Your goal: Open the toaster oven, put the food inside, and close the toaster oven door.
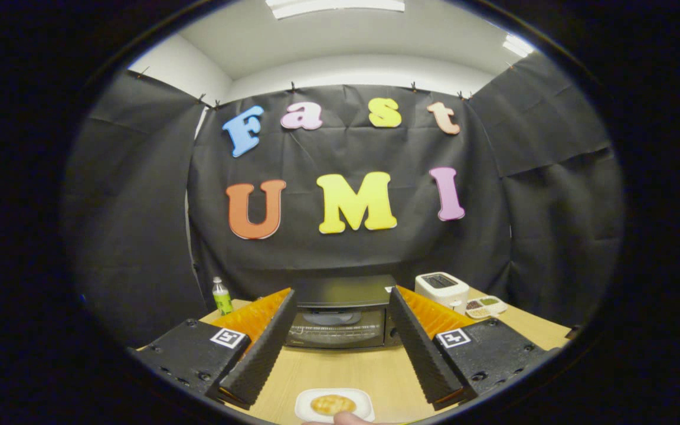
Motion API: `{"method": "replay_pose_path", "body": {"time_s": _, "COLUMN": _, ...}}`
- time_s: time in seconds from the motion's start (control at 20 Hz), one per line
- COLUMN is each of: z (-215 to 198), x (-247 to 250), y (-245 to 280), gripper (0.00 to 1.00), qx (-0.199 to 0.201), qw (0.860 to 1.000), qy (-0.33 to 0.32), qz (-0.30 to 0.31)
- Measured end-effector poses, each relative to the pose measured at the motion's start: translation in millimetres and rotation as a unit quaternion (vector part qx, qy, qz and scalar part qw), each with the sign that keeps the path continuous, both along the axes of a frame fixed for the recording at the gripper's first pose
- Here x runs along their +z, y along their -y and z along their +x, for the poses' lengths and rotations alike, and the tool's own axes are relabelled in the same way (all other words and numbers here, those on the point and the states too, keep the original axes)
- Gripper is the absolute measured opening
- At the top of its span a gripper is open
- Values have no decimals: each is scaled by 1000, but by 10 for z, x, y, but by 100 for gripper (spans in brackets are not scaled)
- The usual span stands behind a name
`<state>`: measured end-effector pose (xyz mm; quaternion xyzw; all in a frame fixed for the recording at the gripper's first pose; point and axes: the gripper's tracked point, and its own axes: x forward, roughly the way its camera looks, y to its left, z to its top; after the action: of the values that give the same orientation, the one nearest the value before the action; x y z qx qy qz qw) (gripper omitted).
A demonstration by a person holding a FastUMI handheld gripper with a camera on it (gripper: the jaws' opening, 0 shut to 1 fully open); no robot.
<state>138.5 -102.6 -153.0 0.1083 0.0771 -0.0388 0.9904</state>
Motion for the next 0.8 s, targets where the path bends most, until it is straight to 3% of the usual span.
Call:
{"method": "replay_pose_path", "body": {"time_s": 0.1, "z": 385, "x": -123, "y": -8, "gripper": 100, "qx": 0, "qw": 1000, "qy": -6, "qz": 14}}
{"method": "replay_pose_path", "body": {"time_s": 0.4, "z": 1416, "x": -838, "y": -230, "gripper": 100, "qx": 16, "qw": 997, "qy": -67, "qz": -24}}
{"method": "replay_pose_path", "body": {"time_s": 0.8, "z": 1961, "x": -1572, "y": -367, "gripper": 100, "qx": 8, "qw": 993, "qy": -116, "qz": -30}}
